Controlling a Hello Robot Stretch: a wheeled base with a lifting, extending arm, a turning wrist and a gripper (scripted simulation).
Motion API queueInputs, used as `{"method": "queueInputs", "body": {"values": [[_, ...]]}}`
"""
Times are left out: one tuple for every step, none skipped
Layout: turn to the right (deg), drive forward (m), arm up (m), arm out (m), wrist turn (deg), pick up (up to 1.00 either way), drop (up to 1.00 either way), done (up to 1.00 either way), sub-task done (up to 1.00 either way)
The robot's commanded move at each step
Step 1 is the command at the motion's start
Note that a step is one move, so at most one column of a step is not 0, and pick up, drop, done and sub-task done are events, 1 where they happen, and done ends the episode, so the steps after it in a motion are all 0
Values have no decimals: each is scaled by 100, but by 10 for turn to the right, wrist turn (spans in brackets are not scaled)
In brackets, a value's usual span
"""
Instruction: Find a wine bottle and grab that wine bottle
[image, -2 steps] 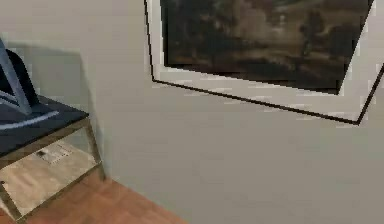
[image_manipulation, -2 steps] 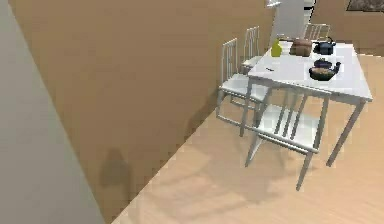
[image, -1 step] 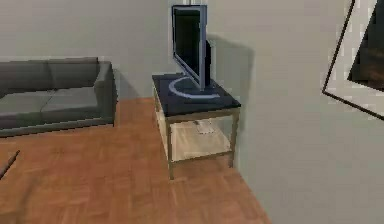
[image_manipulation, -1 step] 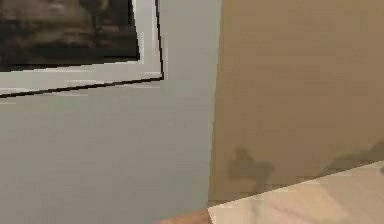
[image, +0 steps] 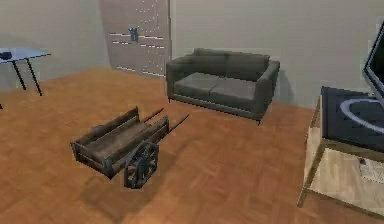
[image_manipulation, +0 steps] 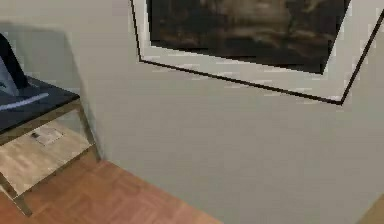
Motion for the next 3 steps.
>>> {"method": "queueInputs", "body": {"values": [[-450,0,0,0,0,0,0,0,0],[-420,0,0,0,0,0,0,0,0],[-30,0,0,0,0,0,0,0,0]]}}
